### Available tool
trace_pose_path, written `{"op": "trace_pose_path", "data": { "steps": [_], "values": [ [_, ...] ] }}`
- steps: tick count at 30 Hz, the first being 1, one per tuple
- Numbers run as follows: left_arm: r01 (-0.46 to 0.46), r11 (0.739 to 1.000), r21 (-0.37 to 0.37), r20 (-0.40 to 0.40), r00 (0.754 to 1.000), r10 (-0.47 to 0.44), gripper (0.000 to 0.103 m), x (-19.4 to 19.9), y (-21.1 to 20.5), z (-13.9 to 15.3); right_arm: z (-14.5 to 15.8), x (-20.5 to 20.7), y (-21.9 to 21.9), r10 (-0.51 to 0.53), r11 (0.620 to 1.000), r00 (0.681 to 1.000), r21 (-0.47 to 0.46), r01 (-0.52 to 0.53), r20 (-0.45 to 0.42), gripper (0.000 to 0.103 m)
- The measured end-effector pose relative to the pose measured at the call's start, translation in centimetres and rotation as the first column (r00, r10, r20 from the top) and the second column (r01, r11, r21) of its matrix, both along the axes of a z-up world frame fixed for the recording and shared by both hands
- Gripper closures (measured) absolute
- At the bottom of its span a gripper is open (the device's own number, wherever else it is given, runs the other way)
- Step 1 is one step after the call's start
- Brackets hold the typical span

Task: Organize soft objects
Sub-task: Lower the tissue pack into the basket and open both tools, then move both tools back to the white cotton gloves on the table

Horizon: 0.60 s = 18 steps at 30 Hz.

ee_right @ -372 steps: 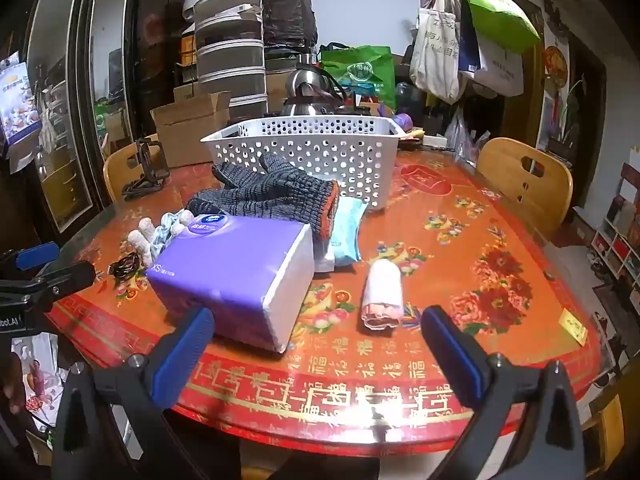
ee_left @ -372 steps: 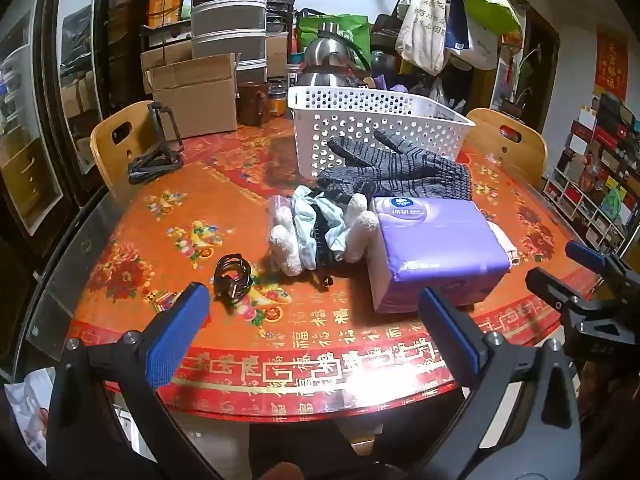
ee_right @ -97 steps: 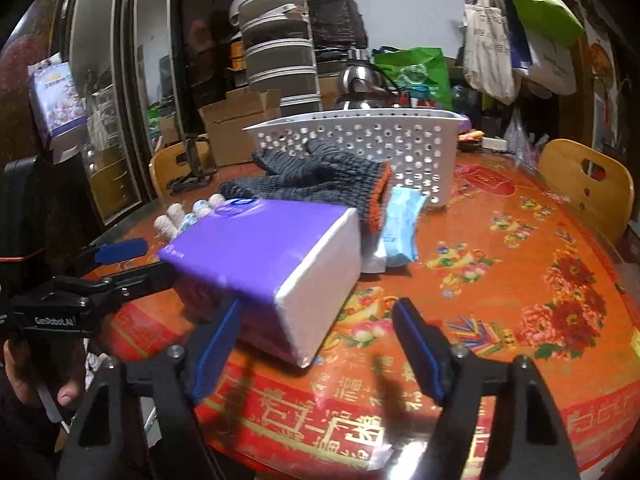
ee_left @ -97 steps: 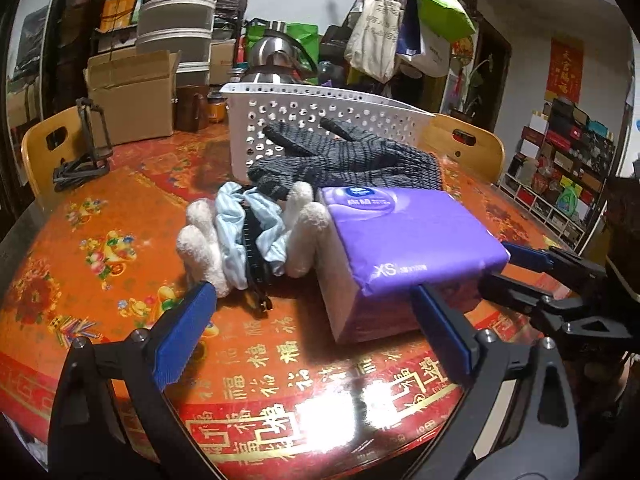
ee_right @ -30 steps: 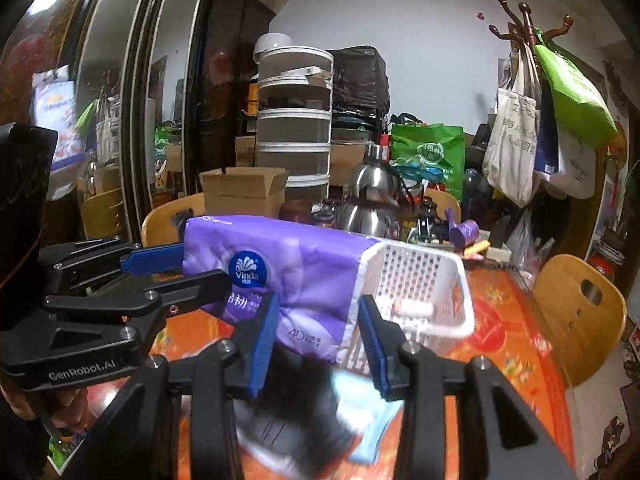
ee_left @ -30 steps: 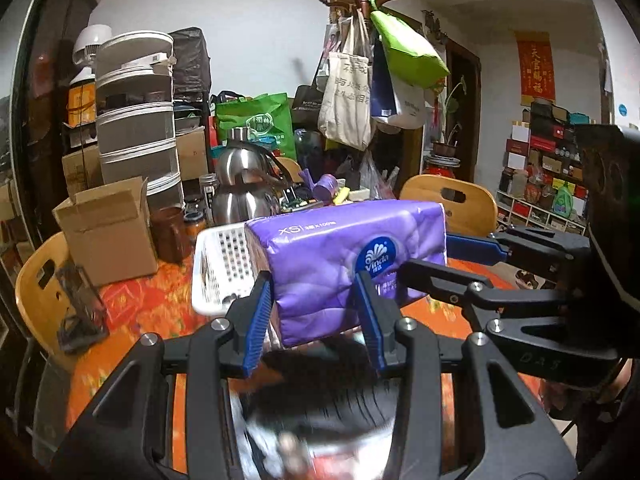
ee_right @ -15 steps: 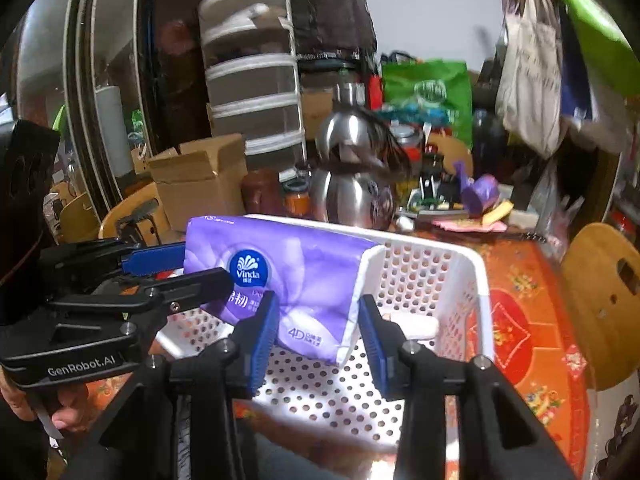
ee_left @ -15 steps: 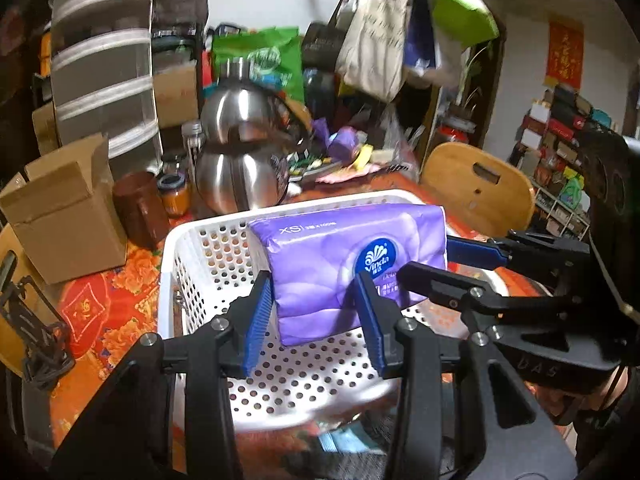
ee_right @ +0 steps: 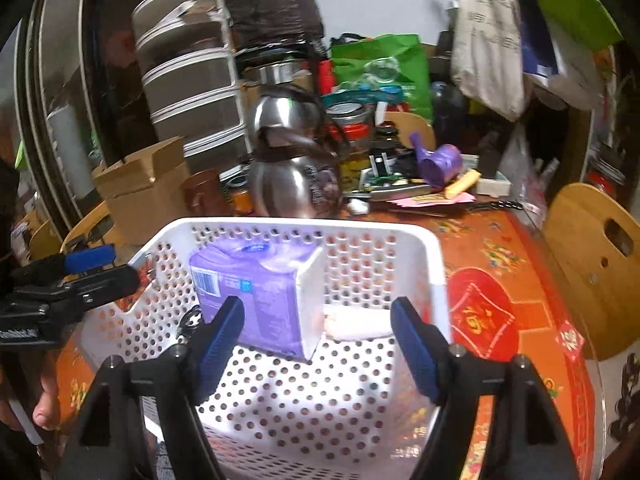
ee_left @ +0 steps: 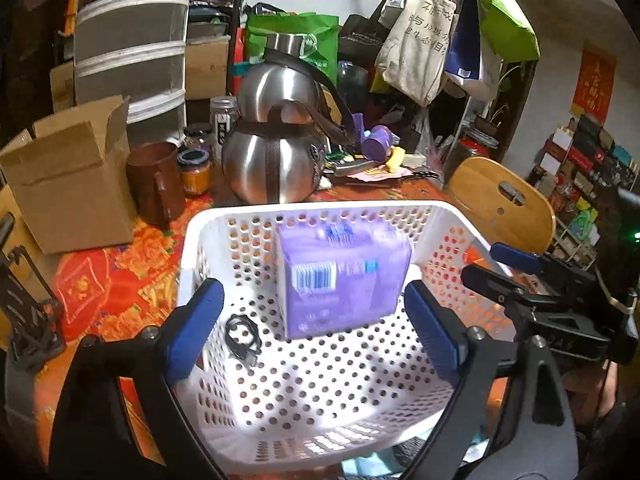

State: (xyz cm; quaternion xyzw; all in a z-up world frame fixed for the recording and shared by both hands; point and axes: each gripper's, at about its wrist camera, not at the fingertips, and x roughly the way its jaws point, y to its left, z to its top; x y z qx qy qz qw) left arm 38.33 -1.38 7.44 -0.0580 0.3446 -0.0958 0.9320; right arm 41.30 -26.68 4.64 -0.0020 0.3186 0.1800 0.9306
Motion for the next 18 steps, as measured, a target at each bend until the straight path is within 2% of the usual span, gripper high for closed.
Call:
{"op": "trace_pose_path", "data": {
  "steps": [18],
  "values": [
    [0.024,1.000,-0.017,-0.019,1.000,-0.025,0.013,-2.3,-0.6,0.0,0.3,-1.8,1.3,0.048,0.999,0.999,-0.019,-0.047,0.003,0.027]
  ]
}}
